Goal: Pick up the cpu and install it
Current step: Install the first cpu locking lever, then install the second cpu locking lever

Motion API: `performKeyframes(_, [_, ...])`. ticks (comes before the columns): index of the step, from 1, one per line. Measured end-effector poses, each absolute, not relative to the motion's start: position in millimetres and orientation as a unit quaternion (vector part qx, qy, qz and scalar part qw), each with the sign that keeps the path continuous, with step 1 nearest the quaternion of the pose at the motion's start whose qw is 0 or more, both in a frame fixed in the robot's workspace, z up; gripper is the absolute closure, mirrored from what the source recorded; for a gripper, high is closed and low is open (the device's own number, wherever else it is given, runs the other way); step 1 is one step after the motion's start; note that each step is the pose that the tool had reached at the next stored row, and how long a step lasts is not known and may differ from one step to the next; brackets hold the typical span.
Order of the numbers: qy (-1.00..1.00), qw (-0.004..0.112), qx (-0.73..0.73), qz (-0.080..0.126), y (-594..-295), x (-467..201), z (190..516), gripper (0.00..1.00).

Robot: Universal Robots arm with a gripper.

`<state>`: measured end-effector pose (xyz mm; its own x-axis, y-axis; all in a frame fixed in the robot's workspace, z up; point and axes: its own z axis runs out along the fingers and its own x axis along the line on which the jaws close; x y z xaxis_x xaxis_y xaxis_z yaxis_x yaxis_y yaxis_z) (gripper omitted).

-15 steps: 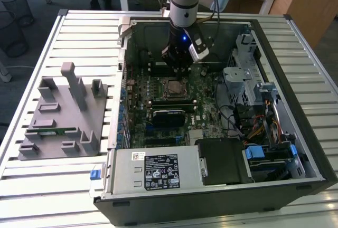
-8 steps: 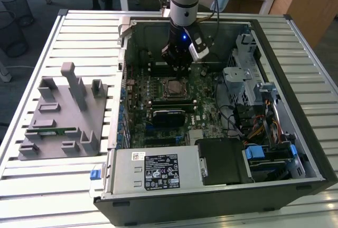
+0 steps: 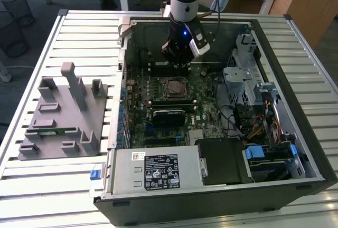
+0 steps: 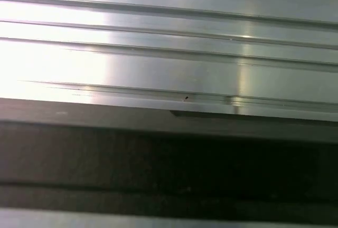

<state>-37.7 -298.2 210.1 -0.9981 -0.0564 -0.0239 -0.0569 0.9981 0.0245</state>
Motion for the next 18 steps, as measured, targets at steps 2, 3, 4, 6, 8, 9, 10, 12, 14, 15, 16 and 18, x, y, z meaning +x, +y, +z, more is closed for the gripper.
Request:
performKeyframes(2, [0.999, 0.012, -0.028, 0.013, -300.0, -37.6, 210.1, 0.89])
performKeyframes(3, [0.999, 0.012, -0.028, 0.013, -300.7, -37.6, 210.1, 0.89])
performKeyframes(4, [0.999, 0.012, -0.028, 0.013, -301.3, -37.6, 210.1, 0.89])
performKeyframes(6, [0.999, 0.012, -0.028, 0.013, -302.4, -37.6, 210.1, 0.89])
performKeyframes(8, [0.999, 0.012, -0.028, 0.013, -303.2, -37.6, 210.1, 0.89])
performKeyframes(9, [0.999, 0.012, -0.028, 0.013, -303.6, -37.6, 210.1, 0.89])
performKeyframes(10, [0.999, 0.012, -0.028, 0.013, -303.9, -37.6, 210.1, 0.89])
performKeyframes(12, [0.999, 0.012, -0.028, 0.013, -304.4, -37.5, 210.1, 0.89])
performKeyframes(14, [0.999, 0.012, -0.028, 0.013, -305.0, -37.3, 210.1, 0.89])
performKeyframes(15, [0.999, 0.012, -0.028, 0.013, -305.4, -37.3, 210.1, 0.89])
performKeyframes(16, [0.999, 0.012, -0.028, 0.013, -305.9, -37.2, 210.1, 0.89])
performKeyframes(18, [0.999, 0.012, -0.028, 0.013, -306.8, -36.9, 210.1, 0.89])
